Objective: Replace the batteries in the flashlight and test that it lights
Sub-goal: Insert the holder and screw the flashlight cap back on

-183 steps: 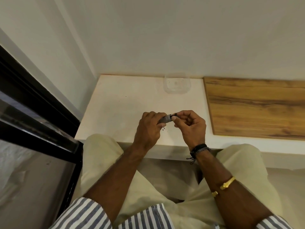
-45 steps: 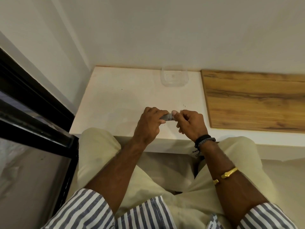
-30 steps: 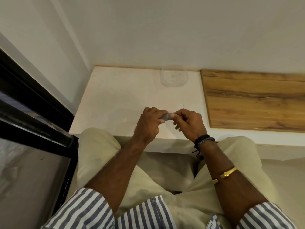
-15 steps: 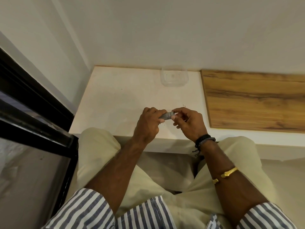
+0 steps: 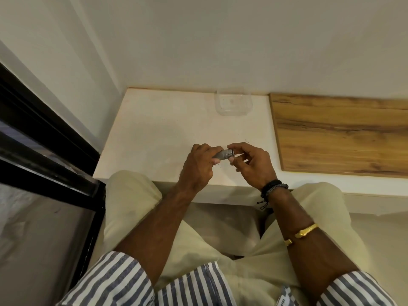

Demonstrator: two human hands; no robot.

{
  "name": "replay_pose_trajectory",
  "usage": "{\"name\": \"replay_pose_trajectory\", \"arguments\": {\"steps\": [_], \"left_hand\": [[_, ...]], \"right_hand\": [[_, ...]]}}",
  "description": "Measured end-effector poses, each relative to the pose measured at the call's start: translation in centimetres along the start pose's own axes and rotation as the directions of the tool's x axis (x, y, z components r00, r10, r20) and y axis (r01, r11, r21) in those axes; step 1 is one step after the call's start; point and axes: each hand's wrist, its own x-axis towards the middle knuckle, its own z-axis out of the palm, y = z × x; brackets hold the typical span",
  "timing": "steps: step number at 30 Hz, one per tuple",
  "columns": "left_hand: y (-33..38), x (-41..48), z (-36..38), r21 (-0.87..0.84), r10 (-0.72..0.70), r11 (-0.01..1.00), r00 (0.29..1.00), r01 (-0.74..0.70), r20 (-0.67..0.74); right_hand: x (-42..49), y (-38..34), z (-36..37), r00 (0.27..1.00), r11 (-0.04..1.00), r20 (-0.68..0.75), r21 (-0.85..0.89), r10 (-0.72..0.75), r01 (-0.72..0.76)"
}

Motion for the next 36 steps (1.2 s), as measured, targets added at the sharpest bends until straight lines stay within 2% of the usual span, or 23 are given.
{"name": "replay_pose_trajectory", "arguments": {"steps": [4, 9, 13, 16, 25, 31, 36], "left_hand": [[0.1, 0.1, -0.3, 0.01, 0.051, 0.999, 0.999, -0.051, -0.011], [0.6, -0.2, -0.7, 0.022, 0.121, 0.992, 0.992, -0.121, -0.026], [0.1, -0.1, -0.3, -0.013, 0.071, 0.997, 0.997, -0.071, -0.026], [0.0, -0.1, -0.1, -0.024, 0.019, 1.0, 1.0, -0.019, -0.014], [0.0, 0.2, 0.0, 0.027, 0.033, 0.999, 0.999, -0.034, 0.018], [-0.5, 0.3, 0.1, -0.073, 0.053, 0.996, 0.998, -0.051, 0.018], [0.1, -0.1, -0.1, -0.115, 0.07, 0.991, 0.996, -0.064, 0.049]], "right_hand": [[-0.1, -0.2, 0.0, 0.998, 0.999, -0.031, -0.004, 0.048, -0.048], [-0.2, -0.5, 0.2, 0.986, 0.981, -0.063, -0.108, 0.155, -0.161], [-0.3, -0.6, 0.0, 0.996, 0.996, 0.014, -0.006, 0.086, -0.086], [-0.3, -0.7, -0.1, 0.999, 1.0, 0.036, -0.013, -0.009, 0.01], [-0.3, -0.7, 0.0, 1.0, 0.999, 0.013, -0.051, 0.004, -0.003], [-0.5, -1.2, 0.4, 0.996, 0.994, -0.039, -0.082, -0.082, 0.078], [-0.4, -1.2, 1.0, 0.995, 0.992, -0.072, -0.113, -0.068, 0.059]]}}
